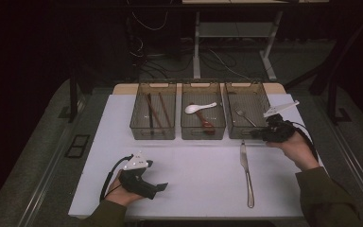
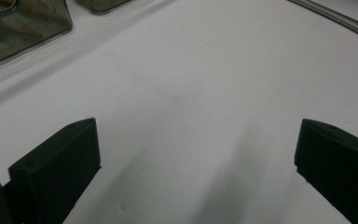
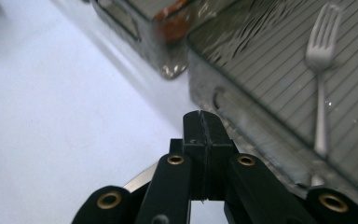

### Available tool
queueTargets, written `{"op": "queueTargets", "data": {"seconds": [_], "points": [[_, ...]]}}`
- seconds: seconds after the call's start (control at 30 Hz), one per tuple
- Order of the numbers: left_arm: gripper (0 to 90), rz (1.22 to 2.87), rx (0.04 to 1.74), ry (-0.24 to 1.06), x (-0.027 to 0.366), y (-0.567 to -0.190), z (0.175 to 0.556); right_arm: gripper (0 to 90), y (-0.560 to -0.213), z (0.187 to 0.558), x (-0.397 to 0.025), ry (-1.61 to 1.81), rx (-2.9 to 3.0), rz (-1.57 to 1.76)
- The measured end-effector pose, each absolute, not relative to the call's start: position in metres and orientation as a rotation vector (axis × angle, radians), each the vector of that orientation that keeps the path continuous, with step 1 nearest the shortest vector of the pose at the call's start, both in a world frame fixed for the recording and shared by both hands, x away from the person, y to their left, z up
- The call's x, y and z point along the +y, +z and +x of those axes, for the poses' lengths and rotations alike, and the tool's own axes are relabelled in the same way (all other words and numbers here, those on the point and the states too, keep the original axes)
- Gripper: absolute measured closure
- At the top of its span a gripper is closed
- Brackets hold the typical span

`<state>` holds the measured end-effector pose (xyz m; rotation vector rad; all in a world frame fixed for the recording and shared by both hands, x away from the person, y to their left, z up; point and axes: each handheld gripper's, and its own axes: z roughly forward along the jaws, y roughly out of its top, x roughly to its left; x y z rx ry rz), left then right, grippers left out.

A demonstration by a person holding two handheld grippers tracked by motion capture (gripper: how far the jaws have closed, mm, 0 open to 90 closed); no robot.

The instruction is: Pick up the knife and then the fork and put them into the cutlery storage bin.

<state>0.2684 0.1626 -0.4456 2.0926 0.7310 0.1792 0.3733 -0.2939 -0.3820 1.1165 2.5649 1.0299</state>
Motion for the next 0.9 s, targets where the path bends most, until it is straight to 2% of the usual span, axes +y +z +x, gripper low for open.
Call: {"op": "queueTargets", "data": {"seconds": [0.4,0.9], "points": [[0.0,2.096,0.731,0.183,0.163,-0.446,0.269,89.5,-0.428,0.379,-0.279,0.823,2.590,1.151],[0.0,2.100,0.729,0.181,0.162,-0.446,0.269,89.5,-0.439,0.387,-0.276,0.838,2.557,1.195]]}}
